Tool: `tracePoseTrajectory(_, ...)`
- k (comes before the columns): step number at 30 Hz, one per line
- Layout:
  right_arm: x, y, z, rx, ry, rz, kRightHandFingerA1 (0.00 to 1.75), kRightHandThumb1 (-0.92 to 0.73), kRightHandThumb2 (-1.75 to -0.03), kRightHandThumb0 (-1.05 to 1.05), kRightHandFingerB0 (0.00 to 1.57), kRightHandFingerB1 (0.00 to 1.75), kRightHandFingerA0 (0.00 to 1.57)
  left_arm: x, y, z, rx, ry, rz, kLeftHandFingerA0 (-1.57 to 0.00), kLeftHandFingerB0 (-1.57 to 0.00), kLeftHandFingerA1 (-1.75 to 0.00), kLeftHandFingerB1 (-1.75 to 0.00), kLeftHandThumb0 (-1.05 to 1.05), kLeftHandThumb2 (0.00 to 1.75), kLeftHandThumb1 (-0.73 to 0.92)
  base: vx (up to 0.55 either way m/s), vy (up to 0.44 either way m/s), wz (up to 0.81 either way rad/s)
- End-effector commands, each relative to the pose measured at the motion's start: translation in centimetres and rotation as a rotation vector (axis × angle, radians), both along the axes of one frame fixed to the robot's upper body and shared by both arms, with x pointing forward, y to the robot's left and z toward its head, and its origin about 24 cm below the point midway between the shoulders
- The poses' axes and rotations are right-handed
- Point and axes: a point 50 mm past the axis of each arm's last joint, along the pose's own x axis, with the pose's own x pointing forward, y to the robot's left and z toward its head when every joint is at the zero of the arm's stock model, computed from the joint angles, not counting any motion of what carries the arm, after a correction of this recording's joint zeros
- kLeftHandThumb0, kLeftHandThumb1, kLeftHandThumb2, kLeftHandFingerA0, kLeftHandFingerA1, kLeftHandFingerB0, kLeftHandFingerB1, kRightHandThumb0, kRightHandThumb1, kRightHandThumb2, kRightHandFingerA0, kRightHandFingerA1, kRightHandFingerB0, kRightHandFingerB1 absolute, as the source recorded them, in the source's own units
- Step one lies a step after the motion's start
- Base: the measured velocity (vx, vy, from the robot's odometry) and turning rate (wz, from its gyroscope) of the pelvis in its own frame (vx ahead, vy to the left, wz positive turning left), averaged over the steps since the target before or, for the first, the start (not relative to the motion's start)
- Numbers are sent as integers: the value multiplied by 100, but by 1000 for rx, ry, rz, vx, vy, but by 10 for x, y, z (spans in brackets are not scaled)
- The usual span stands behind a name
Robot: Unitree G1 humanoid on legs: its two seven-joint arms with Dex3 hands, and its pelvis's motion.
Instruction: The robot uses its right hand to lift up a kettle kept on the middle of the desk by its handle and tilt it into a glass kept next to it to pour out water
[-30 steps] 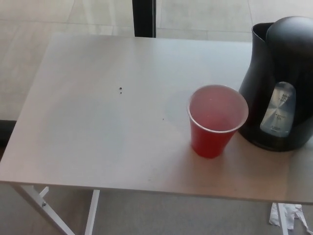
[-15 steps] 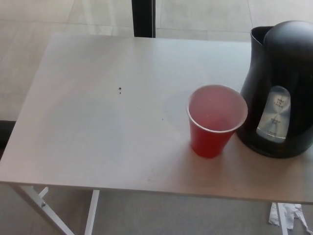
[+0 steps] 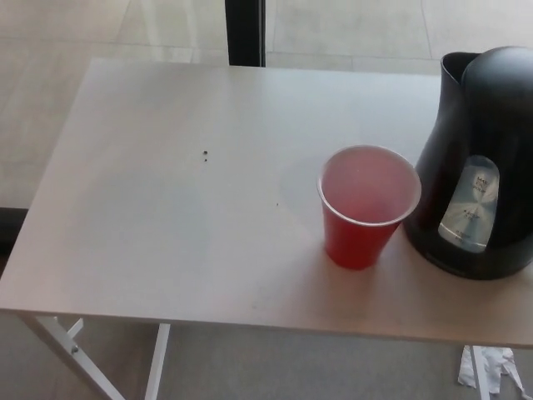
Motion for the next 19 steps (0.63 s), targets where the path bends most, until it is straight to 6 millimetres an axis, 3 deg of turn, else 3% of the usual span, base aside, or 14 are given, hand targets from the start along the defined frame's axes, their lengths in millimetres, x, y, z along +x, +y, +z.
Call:
tracePoseTrajectory(1,-72,-19,37,194,37,284,12,-41,-68,-92,1,28,0,-5,6,3,22,7,26,-56,-38,-49,-42,-69,64,79,0,0,0)
tracePoseTrajectory(2,-79,-26,39,206,43,287,35,-46,-85,-81,0,35,0,-5,6,3,16,1,29,-55,-37,-49,-42,-68,64,79,0,0,0)
tracePoseTrajectory(3,-92,-36,42,243,35,255,30,-45,-79,-78,3,42,0,-5,5,3,14,-2,31,-47,-32,-60,-54,-67,100,63,0,0,0)
tracePoseTrajectory(4,-100,-42,42,242,35,233,24,-41,-72,-78,4,36,0,-5,5,4,8,-3,30,-53,-36,-49,-42,-65,64,80,0,0,0)
tracePoseTrajectory(5,-115,-52,45,242,4,212,13,-51,-67,-68,3,39,0,-5,5,3,7,-1,37,-53,-37,-48,-42,-64,64,79,0,0,0)
tracePoseTrajectory(7,-131,-62,51,237,-18,182,18,-38,-72,-89,2,38,0,-5,5,2,5,-5,42,-55,-39,-49,-42,-62,64,79,0,0,0)
tracePoseTrajectory(9,-151,-78,55,361,-140,118,36,-43,-81,-77,1,37,0,-4,5,3,17,-6,33,-55,-40,-50,-43,-64,64,79,0,0,0)
tracePoseTrajectory(10,-159,-85,56,390,-173,60,15,-49,-56,-69,4,52,0,-4,5,4,20,-3,29,-54,-38,-49,-42,-65,65,79,0,0,0)
tracePoseTrajectory(12,-182,-105,56,420,-275,-107,17,-52,-56,-71,1,55,0,-3,5,3,21,0,25,-54,-38,-49,-42,-64,64,80,0,0,0)
tracePoseTrajectory(13,-193,-115,52,446,-352,-211,38,-44,-77,-80,2,41,0,-2,5,3,13,-4,40,-47,-34,-60,-54,-64,97,62,0,0,0)
tracePoseTrajectory(15,-199,-121,51,468,-391,-300,41,-44,-76,-78,2,50,0,-1,4,2,13,-6,37,-47,-32,-60,-54,-64,99,63,0,0,0)
tracePoseTrajectory(16,-205,-126,48,493,-429,-378,46,-40,-74,-71,1,51,0,-1,4,2,11,-8,39,-55,-39,-49,-42,-65,64,79,0,0,0)
tracePoseTrajectory(18,-221,-145,29,621,-509,-730,77,-60,-61,-61,0,42,0,-1,4,1,10,-13,46,-57,-40,-49,-42,-66,64,78,0,0,0)
tracePoseTrajectory(19,-222,-148,25,614,-499,-778,77,-60,-61,-61,0,42,0,-1,4,1,12,-13,48,-57,-40,-49,-42,-66,64,78,0,0,0)
